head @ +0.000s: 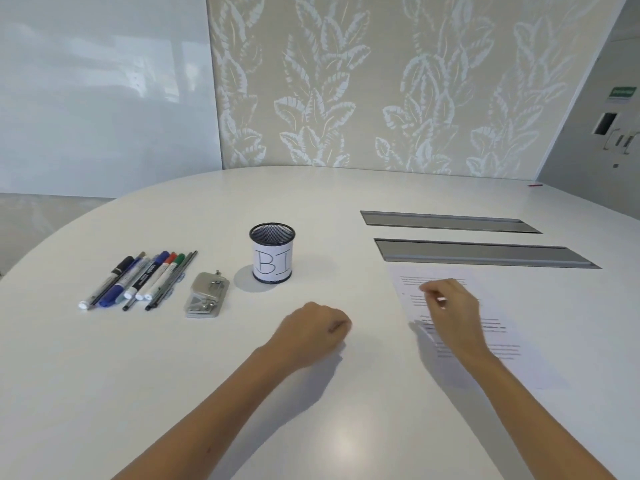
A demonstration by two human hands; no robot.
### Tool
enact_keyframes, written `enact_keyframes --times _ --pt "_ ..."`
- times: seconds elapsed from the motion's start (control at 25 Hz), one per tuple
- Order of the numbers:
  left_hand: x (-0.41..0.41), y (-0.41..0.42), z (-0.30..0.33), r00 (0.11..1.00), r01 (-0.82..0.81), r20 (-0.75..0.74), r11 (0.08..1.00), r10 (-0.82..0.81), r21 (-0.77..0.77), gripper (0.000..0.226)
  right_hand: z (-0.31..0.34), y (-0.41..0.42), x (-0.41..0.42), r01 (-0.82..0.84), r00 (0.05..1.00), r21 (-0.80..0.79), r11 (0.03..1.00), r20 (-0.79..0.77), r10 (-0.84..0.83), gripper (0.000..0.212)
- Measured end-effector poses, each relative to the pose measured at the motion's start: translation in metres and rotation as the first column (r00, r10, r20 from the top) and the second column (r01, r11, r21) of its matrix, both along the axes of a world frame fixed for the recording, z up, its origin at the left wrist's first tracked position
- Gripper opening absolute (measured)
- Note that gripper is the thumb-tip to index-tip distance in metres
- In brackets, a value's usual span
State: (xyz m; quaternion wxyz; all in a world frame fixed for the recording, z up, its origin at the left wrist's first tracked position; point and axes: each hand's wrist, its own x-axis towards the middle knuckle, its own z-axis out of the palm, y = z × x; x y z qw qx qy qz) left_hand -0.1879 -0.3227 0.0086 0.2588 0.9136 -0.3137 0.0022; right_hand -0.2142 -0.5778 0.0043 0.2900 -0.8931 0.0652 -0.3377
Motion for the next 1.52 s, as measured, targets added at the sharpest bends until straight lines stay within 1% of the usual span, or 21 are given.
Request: enact_keyframes --times 0.08,0.16,0.24,0.32,0.4,0.52,0.6,0.64,0.68,0.72,0.76,0.8,0.84,0.92,1.04,1.12,1.2,1.28,1.32,1.4,1.52 --pt "0.017 0.036 -0.001 0.987 -0.117 0.108 0.993 0.115 0.015 0.023 -0.007 0.048 0.013 -0.126 0.989 0.012 0.992 -0.071 0.127 0.019" --pt "0.033 0.067 -0.012 0.975 -0.169 0.152 0.985 0.162 0.036 0.030 -0.020 0.086 0.025 -0.207 0.966 0.007 0.978 -0.157 0.206 0.022" --pt "0.044 0.089 -0.027 0.978 -0.141 0.163 0.987 0.127 0.078 0.033 -0.030 0.114 0.038 -0.231 0.950 -0.016 0.973 -0.217 0.223 0.026" --pt "0.051 0.098 -0.042 0.977 -0.080 0.206 0.991 0.057 0.108 0.033 -0.033 0.131 0.049 -0.223 0.949 -0.047 0.974 -0.240 0.206 0.030" --pt "0.055 0.102 -0.050 0.972 -0.032 0.235 0.995 0.009 0.095 0.037 -0.032 0.143 0.055 -0.261 0.939 -0.096 0.960 -0.256 0.230 0.032" --pt "0.059 0.103 -0.057 0.965 0.012 0.261 0.997 -0.032 0.076 0.041 -0.034 0.153 0.053 -0.376 0.908 -0.235 0.896 -0.285 0.306 0.035" --pt "0.060 0.104 -0.059 0.966 0.025 0.255 0.997 -0.042 0.071 0.042 -0.035 0.151 0.047 -0.373 0.915 -0.248 0.894 -0.261 0.309 0.038" --pt "0.059 0.104 -0.059 0.968 0.026 0.249 0.997 -0.043 0.071 0.042 -0.036 0.148 0.045 -0.336 0.931 -0.206 0.919 -0.220 0.292 0.037" --pt "0.059 0.104 -0.059 0.969 0.028 0.243 0.997 -0.045 0.072 0.042 -0.036 0.146 0.042 -0.271 0.953 -0.119 0.955 -0.175 0.248 0.034" --pt "0.059 0.103 -0.058 0.970 0.033 0.238 0.997 -0.049 0.072 0.042 -0.037 0.144 0.040 -0.194 0.972 0.004 0.981 -0.132 0.193 0.028" --pt "0.059 0.103 -0.058 0.971 0.036 0.234 0.997 -0.052 0.072 0.041 -0.037 0.143 0.038 -0.122 0.984 0.120 0.985 -0.118 0.136 0.021" --pt "0.059 0.103 -0.057 0.971 0.037 0.232 0.997 -0.053 0.071 0.040 -0.037 0.144 0.036 -0.073 0.988 0.188 0.980 -0.123 0.097 0.015" --pt "0.059 0.102 -0.057 0.971 0.034 0.234 0.997 -0.049 0.068 0.039 -0.038 0.146 0.034 -0.055 0.988 0.180 0.982 -0.134 0.080 0.012" --pt "0.058 0.103 -0.056 0.970 0.031 0.240 0.998 -0.045 0.062 0.037 -0.039 0.150 0.033 -0.088 0.980 0.070 0.994 -0.174 0.099 0.014" --pt "0.057 0.104 -0.056 0.968 0.035 0.246 0.997 -0.050 0.064 0.039 -0.033 0.156 0.031 -0.151 0.954 -0.075 0.986 -0.272 0.125 0.029" --pt "0.057 0.104 -0.055 0.968 0.040 0.246 0.997 -0.054 0.061 0.039 -0.031 0.155 0.031 -0.226 0.932 -0.208 0.952 -0.330 0.150 0.035" --pt "0.057 0.105 -0.053 0.969 0.051 0.238 0.997 -0.064 0.061 0.040 -0.029 0.154 0.031 -0.330 0.889 -0.329 0.885 -0.424 0.174 0.037" --pt "0.056 0.106 -0.052 0.969 0.057 0.235 0.996 -0.070 0.064 0.040 -0.024 0.153 0.033 -0.348 0.864 -0.342 0.873 -0.479 0.156 0.033" --pt "0.057 0.106 -0.052 0.969 0.057 0.238 0.996 -0.071 0.064 0.041 -0.021 0.153 0.036 -0.342 0.865 -0.355 0.870 -0.481 0.143 0.030" --pt "0.057 0.106 -0.052 0.968 0.061 0.240 0.996 -0.076 0.067 0.041 -0.015 0.155 0.043 -0.354 0.859 -0.430 0.831 -0.501 0.107 0.028" --pt "0.057 0.106 -0.052 0.968 0.066 0.238 0.994 -0.086 0.090 0.042 -0.003 0.160 0.056 -0.378 0.815 -0.462 0.803 -0.578 0.051 0.027"
